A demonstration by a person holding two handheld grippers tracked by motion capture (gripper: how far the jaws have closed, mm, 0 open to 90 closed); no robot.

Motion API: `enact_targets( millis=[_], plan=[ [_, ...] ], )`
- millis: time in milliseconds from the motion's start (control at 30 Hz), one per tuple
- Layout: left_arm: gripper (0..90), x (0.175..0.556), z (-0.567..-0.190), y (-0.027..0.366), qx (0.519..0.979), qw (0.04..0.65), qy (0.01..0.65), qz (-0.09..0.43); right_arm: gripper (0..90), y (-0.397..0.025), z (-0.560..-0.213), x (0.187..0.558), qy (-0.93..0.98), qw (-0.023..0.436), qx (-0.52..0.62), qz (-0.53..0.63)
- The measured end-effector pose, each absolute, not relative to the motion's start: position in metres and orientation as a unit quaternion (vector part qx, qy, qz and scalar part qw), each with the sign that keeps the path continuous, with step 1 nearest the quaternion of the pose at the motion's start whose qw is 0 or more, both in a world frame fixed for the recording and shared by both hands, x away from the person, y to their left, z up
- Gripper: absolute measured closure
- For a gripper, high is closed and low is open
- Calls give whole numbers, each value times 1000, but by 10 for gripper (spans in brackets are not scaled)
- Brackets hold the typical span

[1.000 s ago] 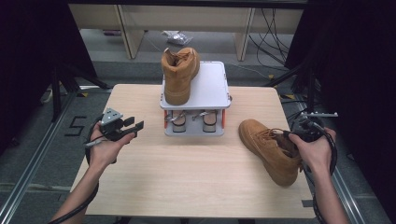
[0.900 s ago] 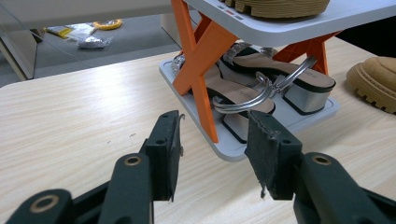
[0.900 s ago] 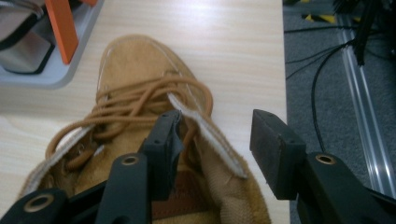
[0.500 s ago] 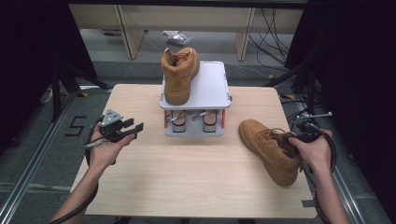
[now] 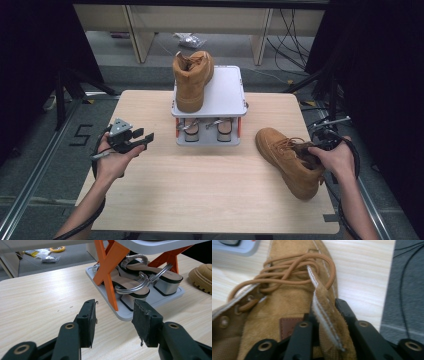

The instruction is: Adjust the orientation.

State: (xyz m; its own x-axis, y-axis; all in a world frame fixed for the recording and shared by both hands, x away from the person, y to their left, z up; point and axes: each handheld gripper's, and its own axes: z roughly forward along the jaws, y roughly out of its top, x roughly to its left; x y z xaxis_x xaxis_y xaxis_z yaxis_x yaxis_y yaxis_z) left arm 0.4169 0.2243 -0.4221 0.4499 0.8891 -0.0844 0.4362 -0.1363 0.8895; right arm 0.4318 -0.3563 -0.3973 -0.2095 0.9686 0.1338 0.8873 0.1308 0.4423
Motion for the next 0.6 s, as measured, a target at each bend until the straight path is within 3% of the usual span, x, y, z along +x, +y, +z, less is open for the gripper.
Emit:
enact_targets(
  millis=[233,300,600],
  plan=[
    [529,417,-425,224,713,465,465,242,830,-355,-393,429,720,39,656,223],
    [529,417,-426,224,713,466,465,240,835,-356,-392,429,717,50,657,228],
    [529,417,-430,227,713,463,470,238,845,-358,-390,429,661,16,702,265]
  ],
)
